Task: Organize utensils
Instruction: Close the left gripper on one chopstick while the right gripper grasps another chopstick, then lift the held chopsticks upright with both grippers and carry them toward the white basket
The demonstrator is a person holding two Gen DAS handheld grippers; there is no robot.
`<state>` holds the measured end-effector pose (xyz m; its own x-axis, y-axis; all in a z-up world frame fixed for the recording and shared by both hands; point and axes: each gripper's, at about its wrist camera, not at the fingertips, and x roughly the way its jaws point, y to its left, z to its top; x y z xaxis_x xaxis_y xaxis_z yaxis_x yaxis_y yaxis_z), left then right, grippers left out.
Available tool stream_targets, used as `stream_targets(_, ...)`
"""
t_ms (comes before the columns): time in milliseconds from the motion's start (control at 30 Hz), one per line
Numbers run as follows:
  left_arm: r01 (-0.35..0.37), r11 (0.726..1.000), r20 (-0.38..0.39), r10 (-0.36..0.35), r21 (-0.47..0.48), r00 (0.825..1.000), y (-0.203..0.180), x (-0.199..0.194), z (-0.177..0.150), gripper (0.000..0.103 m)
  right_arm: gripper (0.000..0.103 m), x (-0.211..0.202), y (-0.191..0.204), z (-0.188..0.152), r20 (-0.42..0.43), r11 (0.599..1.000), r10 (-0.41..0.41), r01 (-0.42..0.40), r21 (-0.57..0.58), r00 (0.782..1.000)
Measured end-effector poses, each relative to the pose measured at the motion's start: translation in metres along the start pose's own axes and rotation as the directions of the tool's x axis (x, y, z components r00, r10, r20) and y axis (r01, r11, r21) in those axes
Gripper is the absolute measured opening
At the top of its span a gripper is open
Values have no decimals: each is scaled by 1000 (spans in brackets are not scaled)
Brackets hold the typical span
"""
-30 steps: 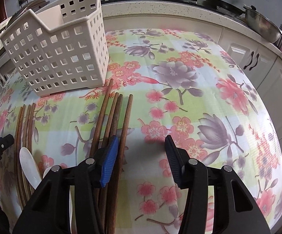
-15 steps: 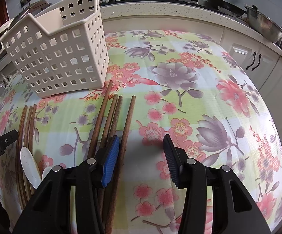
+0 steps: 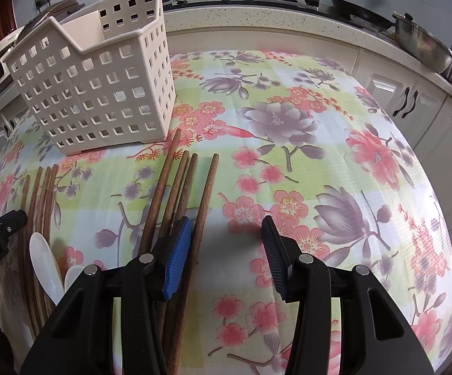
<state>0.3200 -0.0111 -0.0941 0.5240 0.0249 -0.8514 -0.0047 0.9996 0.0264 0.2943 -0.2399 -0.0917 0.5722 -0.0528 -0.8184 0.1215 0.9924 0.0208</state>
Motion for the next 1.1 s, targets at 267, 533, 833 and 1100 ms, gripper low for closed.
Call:
stream_targets(267, -3, 999, 25, 2, 50, 1000, -5, -1, -5, 8, 21, -3, 1, -3, 18, 1000, -3, 3, -5, 1000)
stream_targets(533, -8, 998, 47, 5, 60, 999, -5, -2, -7, 7, 11, -5, 1, -7, 44, 1000, -6, 6, -6, 999)
stream_targets(833, 9, 999, 43, -11, 45, 999, -1, -4, -9, 7, 10, -15, -5, -12, 78, 1000, 3, -4, 10, 997)
stream_targets(1100, 24, 999, 69, -26, 33, 997, 5, -18, -14, 6, 10, -35, -7, -13, 125, 1000, 5, -6, 11, 992)
